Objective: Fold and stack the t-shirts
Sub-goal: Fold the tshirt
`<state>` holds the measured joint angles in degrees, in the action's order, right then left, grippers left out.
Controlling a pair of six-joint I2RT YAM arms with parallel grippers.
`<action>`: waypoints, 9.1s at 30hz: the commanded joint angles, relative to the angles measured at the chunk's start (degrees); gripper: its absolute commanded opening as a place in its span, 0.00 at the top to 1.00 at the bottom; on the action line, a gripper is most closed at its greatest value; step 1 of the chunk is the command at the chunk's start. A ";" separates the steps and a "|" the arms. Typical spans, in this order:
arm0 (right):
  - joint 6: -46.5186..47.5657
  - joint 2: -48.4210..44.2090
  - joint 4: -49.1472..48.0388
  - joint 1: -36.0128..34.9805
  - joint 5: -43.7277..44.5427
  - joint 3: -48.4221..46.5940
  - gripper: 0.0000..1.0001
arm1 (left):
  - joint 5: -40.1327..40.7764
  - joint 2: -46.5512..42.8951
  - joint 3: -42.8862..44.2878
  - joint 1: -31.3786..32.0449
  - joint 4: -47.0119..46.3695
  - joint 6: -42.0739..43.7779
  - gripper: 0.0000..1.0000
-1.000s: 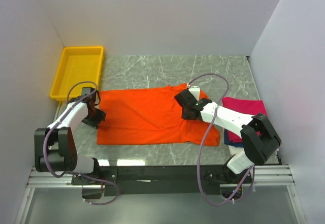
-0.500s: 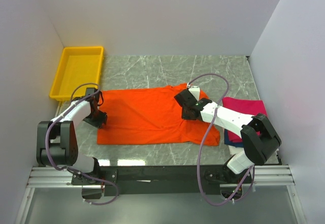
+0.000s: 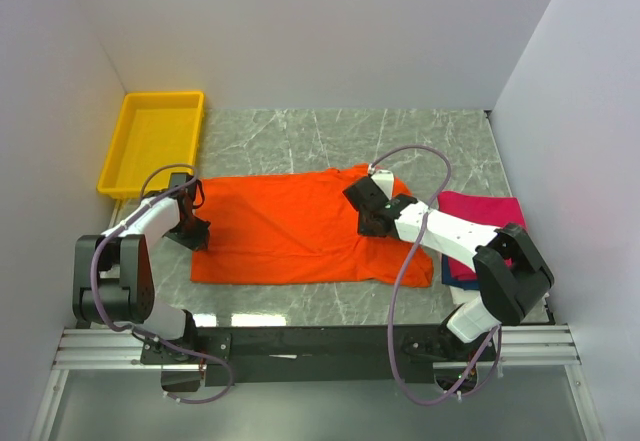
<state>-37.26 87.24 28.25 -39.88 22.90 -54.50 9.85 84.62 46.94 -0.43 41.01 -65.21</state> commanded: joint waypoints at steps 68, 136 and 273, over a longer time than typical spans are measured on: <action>-25.67 -36.27 4.70 6.30 -10.26 28.57 0.35 | -2.73 -23.64 -14.06 -0.91 -8.40 2.11 0.36; 10.71 20.52 -0.74 30.39 -27.03 -33.66 0.32 | 22.67 42.72 55.01 5.00 7.85 6.33 0.47; 2.54 -17.02 -6.09 33.64 -20.96 13.18 0.93 | -12.39 -3.32 -1.04 -6.69 -21.58 15.29 0.96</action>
<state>-34.02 70.37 23.70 -6.70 2.07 -43.88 -0.43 84.14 49.43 -6.79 21.39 -50.26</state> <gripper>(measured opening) 0.037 0.025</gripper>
